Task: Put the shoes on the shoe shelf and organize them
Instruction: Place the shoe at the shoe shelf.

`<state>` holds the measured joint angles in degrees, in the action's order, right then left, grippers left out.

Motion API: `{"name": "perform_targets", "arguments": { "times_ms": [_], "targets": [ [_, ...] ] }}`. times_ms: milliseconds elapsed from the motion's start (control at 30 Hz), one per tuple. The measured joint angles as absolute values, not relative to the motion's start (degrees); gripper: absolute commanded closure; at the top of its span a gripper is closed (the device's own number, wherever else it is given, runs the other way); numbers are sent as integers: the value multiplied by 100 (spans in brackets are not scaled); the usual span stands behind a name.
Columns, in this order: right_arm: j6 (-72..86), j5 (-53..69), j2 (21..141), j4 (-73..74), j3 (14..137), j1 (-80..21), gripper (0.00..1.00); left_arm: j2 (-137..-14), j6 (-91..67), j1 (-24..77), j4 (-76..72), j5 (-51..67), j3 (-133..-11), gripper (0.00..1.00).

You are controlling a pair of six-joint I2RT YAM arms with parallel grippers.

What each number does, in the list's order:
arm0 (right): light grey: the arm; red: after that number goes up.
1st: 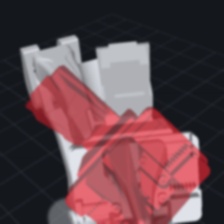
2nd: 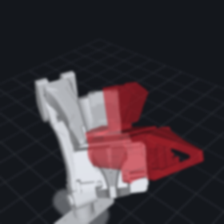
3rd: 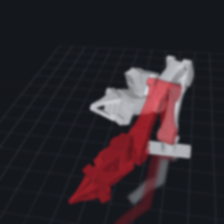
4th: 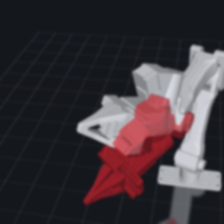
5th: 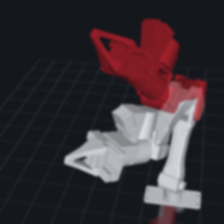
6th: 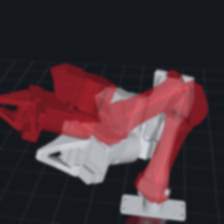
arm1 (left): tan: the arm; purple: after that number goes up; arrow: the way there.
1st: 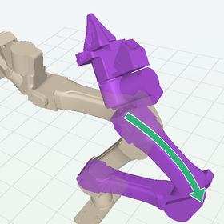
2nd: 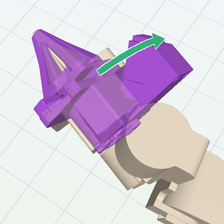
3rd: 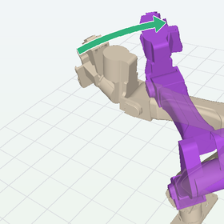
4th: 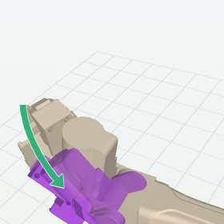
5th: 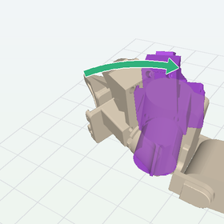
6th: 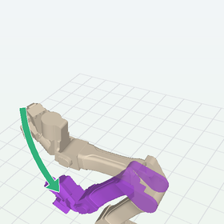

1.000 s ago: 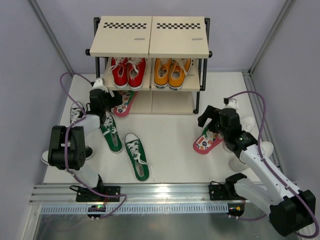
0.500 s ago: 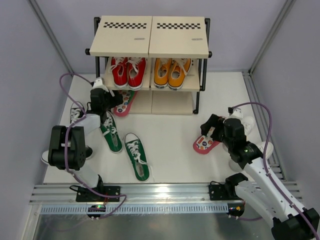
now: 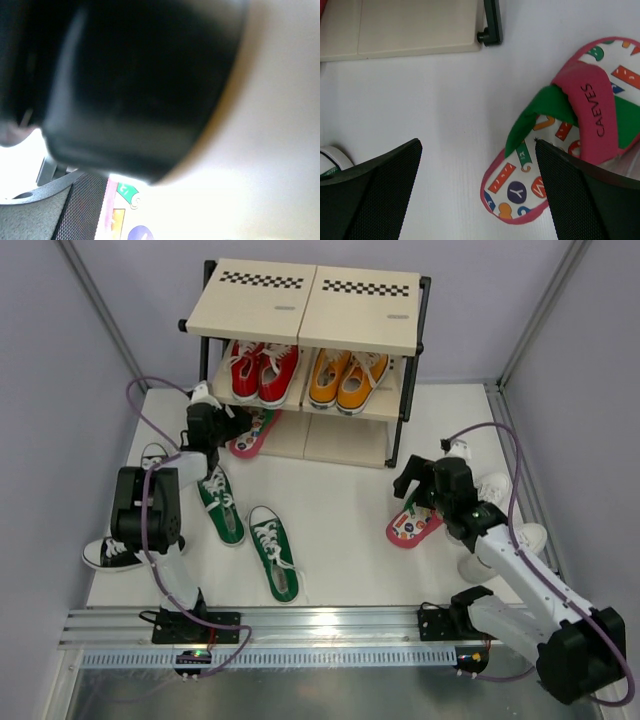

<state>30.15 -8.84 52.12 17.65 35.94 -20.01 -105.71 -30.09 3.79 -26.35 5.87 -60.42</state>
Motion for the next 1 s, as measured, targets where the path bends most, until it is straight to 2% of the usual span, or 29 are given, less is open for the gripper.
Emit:
{"name": "perform_targets", "arguments": {
  "times_ms": [200,467,600,867,933,967,1000],
  "targets": [
    [2877,-792,6514,1400,4748,-2001,0,-11124,-3002,388,-2394,784,-6807,22],
    [2851,-611,6866,862,5026,-2001,1,-11236,-2781,423,-2349,766,-6963,26],
    [2845,-515,7273,856,5264,-2001,1,-11236,-2539,419,-2231,718,-7002,11],
    [2906,-296,7452,770,5422,-2001,1,-11288,-2488,486,-1850,554,-7216,10],
    [2915,-272,7450,773,5422,-2001,0,-11288,-2510,502,-1887,510,-7185,16],
    [2921,-257,7452,775,5422,-2001,1,-11286,-2519,515,-1905,478,-7177,22],
    [2923,-250,7450,775,5422,-2001,0,-11286,-2521,526,-1907,462,-7177,36]
  ]
}}
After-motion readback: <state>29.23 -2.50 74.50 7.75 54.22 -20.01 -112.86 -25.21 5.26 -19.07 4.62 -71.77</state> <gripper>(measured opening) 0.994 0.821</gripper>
